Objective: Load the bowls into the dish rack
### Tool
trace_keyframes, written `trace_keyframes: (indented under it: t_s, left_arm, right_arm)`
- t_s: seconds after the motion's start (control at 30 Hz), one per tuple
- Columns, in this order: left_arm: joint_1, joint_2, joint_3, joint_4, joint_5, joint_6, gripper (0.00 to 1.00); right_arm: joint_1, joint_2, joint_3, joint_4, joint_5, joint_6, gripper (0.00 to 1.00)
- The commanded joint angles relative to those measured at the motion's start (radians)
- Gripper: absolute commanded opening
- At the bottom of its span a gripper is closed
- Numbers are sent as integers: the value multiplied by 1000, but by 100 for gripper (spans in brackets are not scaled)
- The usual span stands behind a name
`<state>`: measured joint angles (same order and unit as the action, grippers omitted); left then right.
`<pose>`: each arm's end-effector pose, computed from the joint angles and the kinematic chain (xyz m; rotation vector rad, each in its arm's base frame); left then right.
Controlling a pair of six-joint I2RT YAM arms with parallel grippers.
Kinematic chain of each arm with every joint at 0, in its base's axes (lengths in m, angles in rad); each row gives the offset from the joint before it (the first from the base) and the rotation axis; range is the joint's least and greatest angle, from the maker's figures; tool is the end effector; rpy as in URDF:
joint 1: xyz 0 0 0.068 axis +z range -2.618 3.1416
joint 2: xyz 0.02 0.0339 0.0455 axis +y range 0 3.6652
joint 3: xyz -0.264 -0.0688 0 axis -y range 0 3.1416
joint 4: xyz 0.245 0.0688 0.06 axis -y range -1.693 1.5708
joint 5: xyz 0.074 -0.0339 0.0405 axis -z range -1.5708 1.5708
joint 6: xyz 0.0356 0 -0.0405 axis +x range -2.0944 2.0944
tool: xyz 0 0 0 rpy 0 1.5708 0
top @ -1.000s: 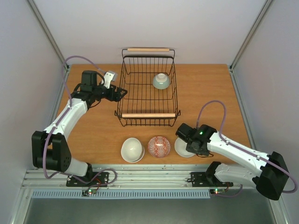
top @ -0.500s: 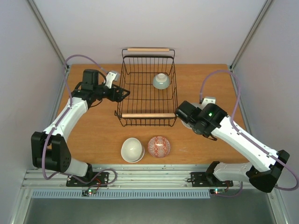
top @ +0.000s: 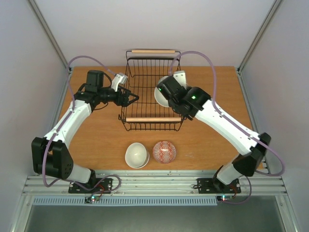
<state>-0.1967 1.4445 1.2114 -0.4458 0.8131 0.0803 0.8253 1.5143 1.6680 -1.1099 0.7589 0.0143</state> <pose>0.3045 -0.0870 0.3154 0.7253 2.0407 -0.9707 0.2185 0.2006 0.3923 -0.6229 2.1694 -0.5258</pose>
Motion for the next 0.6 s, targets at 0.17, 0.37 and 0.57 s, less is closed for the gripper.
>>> trace_keyframes:
  t_s: [0.17,0.37,0.57]
  left_arm:
    - [-3,-31,25,39,158,-37,82]
    - [-3,-28,8,57,103,-36,82]
    - [-4,-15,-7,74,-27,-40,82]
  right_arm:
    - [6,202,174,212,-114,-188,1]
    - [17,260,233,224,-166,-196,1]
    - [46,249,231,238,-174,-203,1]
